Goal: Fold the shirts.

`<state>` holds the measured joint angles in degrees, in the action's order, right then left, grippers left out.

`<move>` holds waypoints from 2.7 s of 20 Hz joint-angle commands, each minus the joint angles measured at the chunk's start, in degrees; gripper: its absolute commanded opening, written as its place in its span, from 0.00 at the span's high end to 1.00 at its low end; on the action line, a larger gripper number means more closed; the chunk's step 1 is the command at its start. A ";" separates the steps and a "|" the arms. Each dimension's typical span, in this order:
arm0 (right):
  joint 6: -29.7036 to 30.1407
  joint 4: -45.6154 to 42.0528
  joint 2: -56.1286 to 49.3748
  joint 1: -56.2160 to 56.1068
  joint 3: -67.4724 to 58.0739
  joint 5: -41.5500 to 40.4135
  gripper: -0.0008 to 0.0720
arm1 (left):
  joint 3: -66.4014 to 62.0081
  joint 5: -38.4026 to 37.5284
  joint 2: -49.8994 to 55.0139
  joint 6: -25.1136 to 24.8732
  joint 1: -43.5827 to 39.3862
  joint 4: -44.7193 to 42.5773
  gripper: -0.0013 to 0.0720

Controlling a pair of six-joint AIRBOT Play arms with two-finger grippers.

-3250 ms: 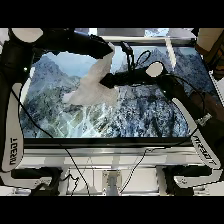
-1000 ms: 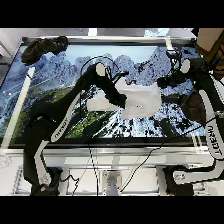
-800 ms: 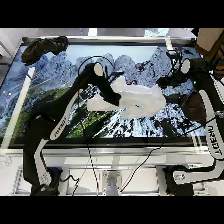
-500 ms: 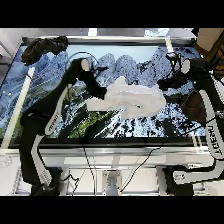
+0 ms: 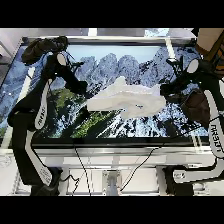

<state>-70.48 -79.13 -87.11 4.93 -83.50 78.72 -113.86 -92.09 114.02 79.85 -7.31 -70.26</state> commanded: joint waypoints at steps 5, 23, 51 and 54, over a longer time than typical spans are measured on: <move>6.60 9.73 -0.28 3.32 12.74 -5.07 0.38 | -0.04 -0.35 0.02 0.09 1.53 0.31 0.58; 10.71 20.87 3.02 11.06 17.55 -13.55 0.41 | -0.04 1.42 0.02 0.11 1.60 0.17 0.58; 18.95 32.89 3.02 12.11 31.30 -22.93 0.95 | 0.15 0.70 0.15 0.98 1.62 -0.83 0.58; 19.41 32.87 3.02 12.11 31.30 -23.47 0.95 | 0.48 -1.55 1.07 3.28 1.60 1.90 0.26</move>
<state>-51.72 -46.65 -84.09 17.02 -52.25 56.31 -113.60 -91.88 114.50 81.23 -5.74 -69.91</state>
